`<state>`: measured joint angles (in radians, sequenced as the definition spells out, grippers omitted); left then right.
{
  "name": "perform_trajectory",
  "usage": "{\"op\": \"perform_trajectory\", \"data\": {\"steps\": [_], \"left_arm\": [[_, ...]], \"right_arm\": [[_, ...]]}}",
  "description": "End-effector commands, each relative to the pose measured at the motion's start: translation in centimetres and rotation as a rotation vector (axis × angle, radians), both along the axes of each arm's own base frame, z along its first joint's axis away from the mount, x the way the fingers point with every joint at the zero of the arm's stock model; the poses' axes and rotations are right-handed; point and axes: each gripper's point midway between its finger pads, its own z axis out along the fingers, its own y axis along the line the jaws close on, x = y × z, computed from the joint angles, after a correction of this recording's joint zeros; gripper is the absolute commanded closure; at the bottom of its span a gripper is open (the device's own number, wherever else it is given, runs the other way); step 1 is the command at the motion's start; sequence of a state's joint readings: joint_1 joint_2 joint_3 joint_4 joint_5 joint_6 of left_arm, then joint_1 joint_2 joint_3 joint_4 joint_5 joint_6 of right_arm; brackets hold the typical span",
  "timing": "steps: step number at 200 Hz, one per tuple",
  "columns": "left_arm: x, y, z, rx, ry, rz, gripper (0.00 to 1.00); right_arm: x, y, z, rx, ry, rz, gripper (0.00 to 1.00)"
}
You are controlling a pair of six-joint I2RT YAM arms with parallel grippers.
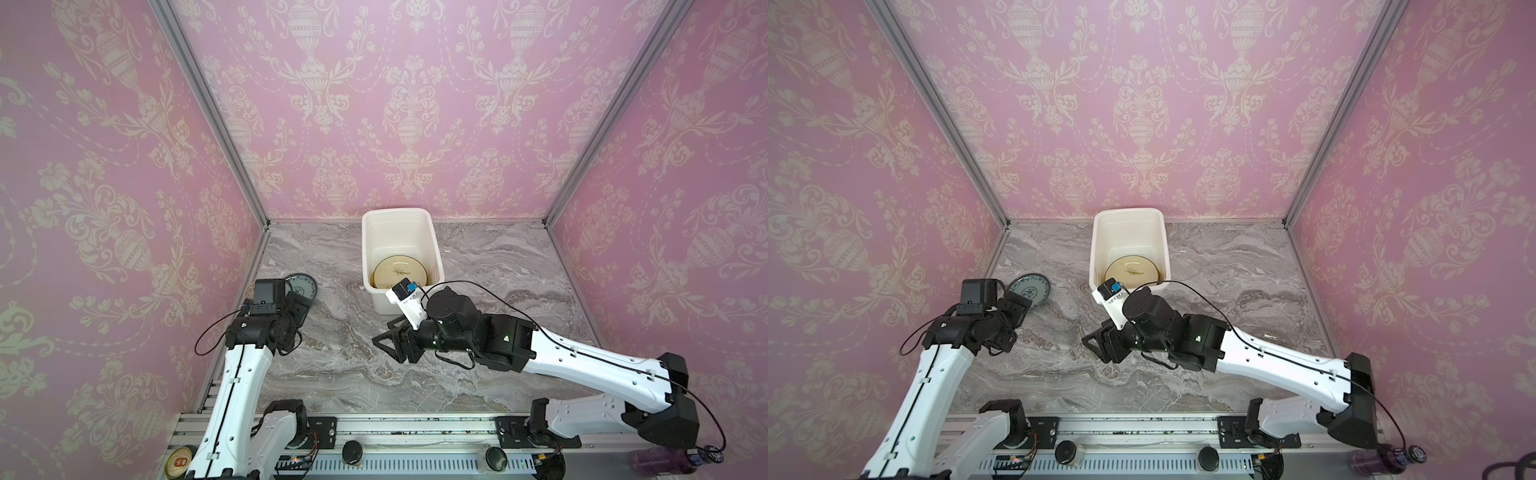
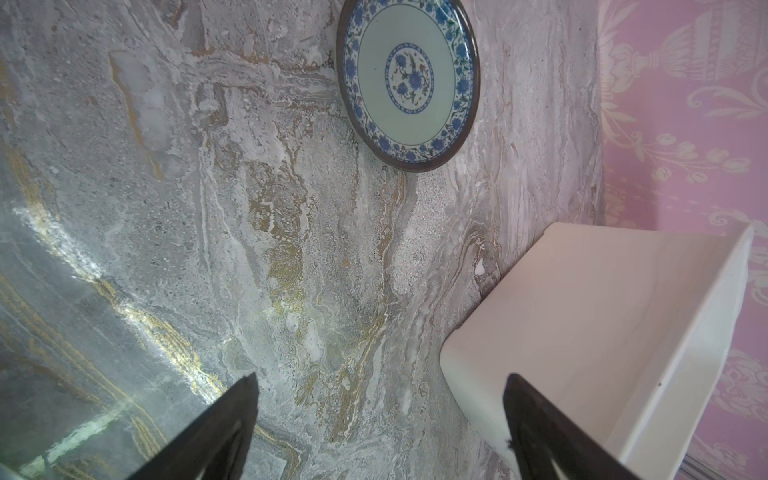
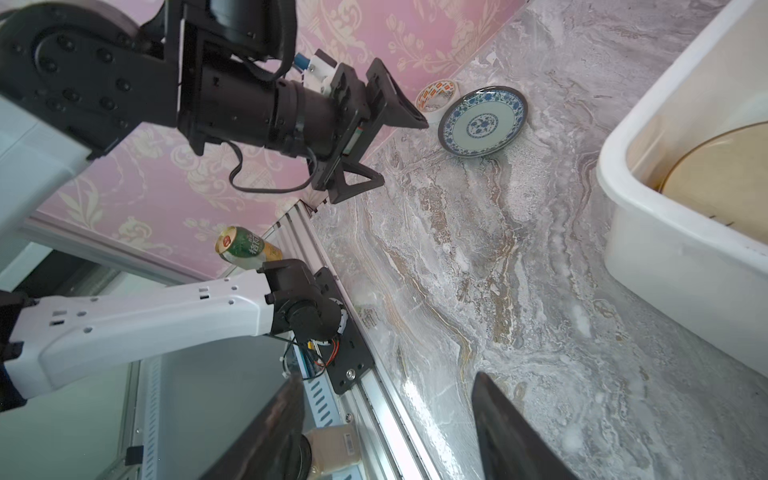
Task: Place the plates into the plastic bin on the countertop
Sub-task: 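Move the right gripper toward the table front while the left nears the floral plate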
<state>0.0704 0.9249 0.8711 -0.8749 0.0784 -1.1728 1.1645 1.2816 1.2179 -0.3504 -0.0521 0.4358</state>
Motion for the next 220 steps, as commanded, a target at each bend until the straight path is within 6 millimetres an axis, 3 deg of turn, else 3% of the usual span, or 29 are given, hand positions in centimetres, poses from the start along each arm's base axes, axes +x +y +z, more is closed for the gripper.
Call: {"op": "perform_trajectory", "data": {"steps": [1,57,104,130,150,197,220], "left_arm": [[1.0,1.3,-0.7,0.015,0.006,0.071,0.06],[3.0,3.2,-3.0,0.071,0.073,0.056,0.07],[4.1,4.8,-6.1,0.069,0.125,0.014,0.10],[4.9,5.2,-7.9,0.029,0.093,0.002,0.18],[5.8,5.5,-8.8,-0.009,0.053,0.001,0.26],[7.3,6.1,-10.5,-0.042,0.047,-0.063,0.31],[7.9,5.9,-11.4,-0.076,0.038,-0.077,0.40]], "right_arm": [[0.3,-0.6,-1.2,-0.165,-0.179,0.052,0.35],[-1.4,-0.5,-4.7,-0.447,-0.389,0.238,0.35],[-1.5,0.4,-5.2,-0.419,-0.404,0.246,0.35],[-1.6,1.4,-5.5,-0.402,-0.393,0.256,0.35],[-1.6,2.6,-5.8,-0.381,-0.386,0.266,0.35],[-2.3,6.2,-7.8,-0.344,-0.341,0.335,0.37],[-2.3,7.1,-8.5,-0.329,-0.329,0.340,0.37]]}}
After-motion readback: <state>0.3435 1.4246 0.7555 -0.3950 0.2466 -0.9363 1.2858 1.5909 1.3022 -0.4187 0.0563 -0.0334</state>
